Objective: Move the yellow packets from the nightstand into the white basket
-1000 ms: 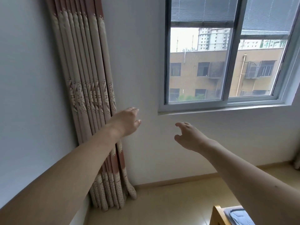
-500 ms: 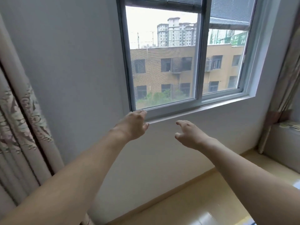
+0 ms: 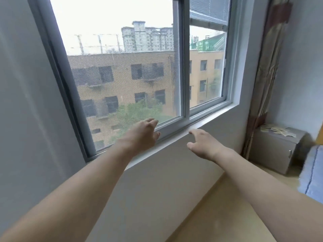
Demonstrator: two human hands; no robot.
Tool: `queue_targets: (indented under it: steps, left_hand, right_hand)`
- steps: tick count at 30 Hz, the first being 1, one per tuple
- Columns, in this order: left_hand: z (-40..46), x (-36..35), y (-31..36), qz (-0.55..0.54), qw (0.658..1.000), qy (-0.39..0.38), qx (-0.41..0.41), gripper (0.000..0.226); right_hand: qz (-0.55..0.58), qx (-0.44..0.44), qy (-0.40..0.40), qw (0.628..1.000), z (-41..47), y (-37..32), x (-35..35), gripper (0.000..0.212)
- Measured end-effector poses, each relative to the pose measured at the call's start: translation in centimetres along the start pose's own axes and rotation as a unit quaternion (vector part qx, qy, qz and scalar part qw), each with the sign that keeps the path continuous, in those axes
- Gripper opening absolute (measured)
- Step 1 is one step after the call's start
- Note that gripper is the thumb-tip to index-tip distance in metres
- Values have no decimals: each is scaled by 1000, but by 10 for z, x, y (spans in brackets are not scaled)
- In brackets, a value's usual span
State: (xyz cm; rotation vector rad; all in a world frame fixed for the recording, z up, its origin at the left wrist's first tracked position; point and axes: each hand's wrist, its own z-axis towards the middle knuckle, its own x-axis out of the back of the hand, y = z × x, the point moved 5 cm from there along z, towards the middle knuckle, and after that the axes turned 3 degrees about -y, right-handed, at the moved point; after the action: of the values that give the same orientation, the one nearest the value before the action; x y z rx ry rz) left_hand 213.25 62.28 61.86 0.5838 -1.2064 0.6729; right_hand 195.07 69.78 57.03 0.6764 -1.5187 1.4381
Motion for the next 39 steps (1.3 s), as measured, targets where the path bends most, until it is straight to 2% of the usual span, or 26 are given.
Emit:
queue_targets:
  steps: [6, 11, 19, 31, 39]
  left_hand:
    - [128, -36, -18, -30, 995, -17, -96, 45]
    - [229, -51, -1, -54, 983, -12, -177, 40]
    - [366, -126, 86, -98, 955, -49, -277, 43]
    - [596, -184, 246, -96, 931, -43, -350, 41]
    - [736, -267, 324, -71, 919, -87, -377, 42]
  right_hand:
    - [-11, -97, 56, 994, 90, 40, 18, 58]
    - [-18, -181, 107, 978, 135, 82, 46, 58]
    - [-18, -288, 140, 947, 185, 202, 71, 57]
    - [-28, -343, 199, 918, 282, 402, 181, 53]
    - [-6, -368, 171, 914, 382, 529, 195, 54]
